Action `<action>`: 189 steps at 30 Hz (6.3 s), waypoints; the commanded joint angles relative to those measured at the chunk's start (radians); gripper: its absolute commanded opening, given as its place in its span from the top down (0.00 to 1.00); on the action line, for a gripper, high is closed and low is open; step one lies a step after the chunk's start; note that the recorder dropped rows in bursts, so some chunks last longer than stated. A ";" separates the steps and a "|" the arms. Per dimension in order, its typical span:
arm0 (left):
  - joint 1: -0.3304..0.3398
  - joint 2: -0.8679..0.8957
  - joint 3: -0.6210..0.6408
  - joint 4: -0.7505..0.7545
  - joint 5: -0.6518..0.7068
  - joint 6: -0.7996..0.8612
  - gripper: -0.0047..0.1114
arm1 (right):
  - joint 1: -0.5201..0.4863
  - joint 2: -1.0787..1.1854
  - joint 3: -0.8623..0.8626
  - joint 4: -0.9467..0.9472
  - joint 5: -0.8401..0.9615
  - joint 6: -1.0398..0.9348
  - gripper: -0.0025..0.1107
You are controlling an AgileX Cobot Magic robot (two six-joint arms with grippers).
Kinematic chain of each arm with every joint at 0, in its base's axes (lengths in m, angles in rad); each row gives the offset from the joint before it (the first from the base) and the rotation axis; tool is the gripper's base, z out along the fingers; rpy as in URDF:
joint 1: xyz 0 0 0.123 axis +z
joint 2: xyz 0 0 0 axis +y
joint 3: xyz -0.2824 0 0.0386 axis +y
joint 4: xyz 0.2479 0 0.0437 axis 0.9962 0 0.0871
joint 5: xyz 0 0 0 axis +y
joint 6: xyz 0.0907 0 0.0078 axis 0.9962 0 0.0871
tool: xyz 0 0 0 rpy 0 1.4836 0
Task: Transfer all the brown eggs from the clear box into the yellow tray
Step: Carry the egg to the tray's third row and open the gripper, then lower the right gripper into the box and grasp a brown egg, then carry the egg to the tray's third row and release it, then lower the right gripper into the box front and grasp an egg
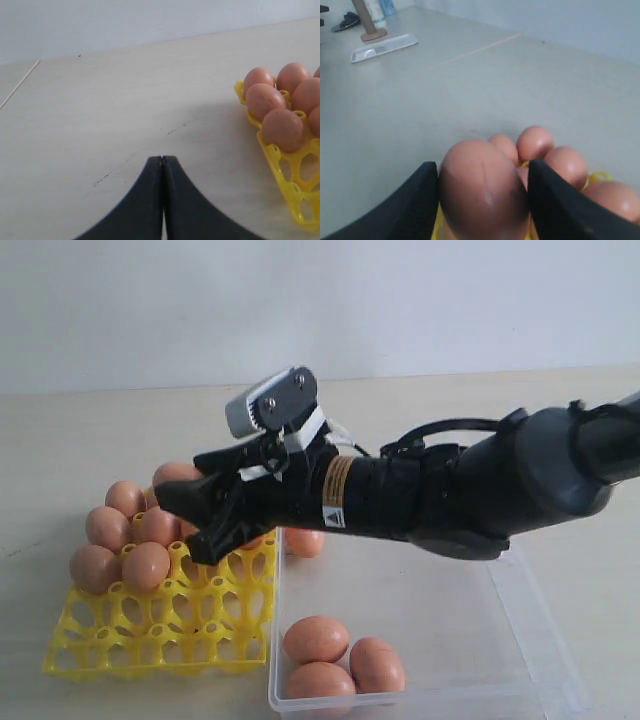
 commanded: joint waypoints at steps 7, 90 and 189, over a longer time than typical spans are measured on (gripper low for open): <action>-0.008 -0.006 -0.004 -0.002 -0.009 -0.006 0.96 | -0.002 0.129 -0.001 -0.013 -0.158 0.079 0.98; -0.008 -0.006 -0.004 -0.002 -0.009 -0.006 0.96 | 0.057 -0.175 -0.127 1.026 1.453 -1.070 0.50; -0.008 -0.006 -0.004 -0.002 -0.009 -0.006 0.96 | 0.003 -0.452 0.093 0.544 1.346 -0.213 0.47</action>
